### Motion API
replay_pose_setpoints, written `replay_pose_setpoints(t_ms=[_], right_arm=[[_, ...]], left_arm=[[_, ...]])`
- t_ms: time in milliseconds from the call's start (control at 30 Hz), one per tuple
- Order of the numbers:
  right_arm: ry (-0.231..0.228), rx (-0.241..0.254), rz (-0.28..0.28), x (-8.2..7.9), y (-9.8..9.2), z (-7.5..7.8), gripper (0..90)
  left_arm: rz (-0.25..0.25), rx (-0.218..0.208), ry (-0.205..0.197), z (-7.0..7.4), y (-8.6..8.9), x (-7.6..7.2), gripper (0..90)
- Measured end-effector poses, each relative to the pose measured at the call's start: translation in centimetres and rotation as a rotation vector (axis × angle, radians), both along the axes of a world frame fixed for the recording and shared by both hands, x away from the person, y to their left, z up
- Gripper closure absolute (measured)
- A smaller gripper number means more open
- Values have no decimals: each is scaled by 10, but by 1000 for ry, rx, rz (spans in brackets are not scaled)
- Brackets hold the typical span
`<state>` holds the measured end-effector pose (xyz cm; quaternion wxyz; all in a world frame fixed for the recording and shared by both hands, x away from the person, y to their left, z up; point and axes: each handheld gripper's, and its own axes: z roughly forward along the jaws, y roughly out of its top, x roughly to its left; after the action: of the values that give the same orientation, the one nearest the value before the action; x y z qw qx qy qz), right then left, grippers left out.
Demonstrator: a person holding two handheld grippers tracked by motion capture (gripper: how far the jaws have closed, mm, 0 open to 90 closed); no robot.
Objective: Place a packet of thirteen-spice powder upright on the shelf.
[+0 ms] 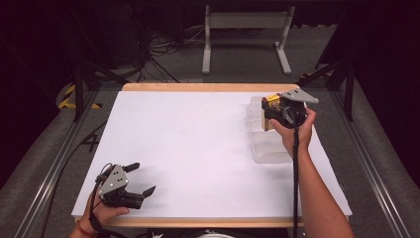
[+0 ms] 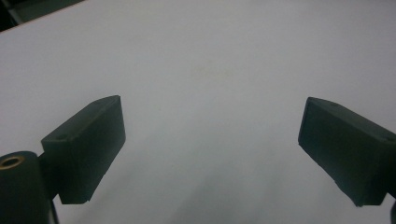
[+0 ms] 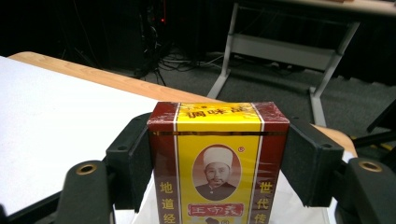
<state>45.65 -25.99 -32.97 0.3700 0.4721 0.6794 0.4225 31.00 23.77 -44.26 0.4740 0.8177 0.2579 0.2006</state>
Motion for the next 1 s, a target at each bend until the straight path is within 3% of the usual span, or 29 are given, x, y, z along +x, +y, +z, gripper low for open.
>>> replay_pose_setpoints(t_ms=[433,667,1000], right_arm=[[14,25,-96,2,-15,-15,325],[40,24,-92,0,-15,-16,323],[107,-33,-82,-7,-12,-11,321]], left_arm=[[-9,-5,4,0,0,1,79],[-6,-2,3,0,0,0,79],[-6,-4,-4,1,-1,-1,79]])
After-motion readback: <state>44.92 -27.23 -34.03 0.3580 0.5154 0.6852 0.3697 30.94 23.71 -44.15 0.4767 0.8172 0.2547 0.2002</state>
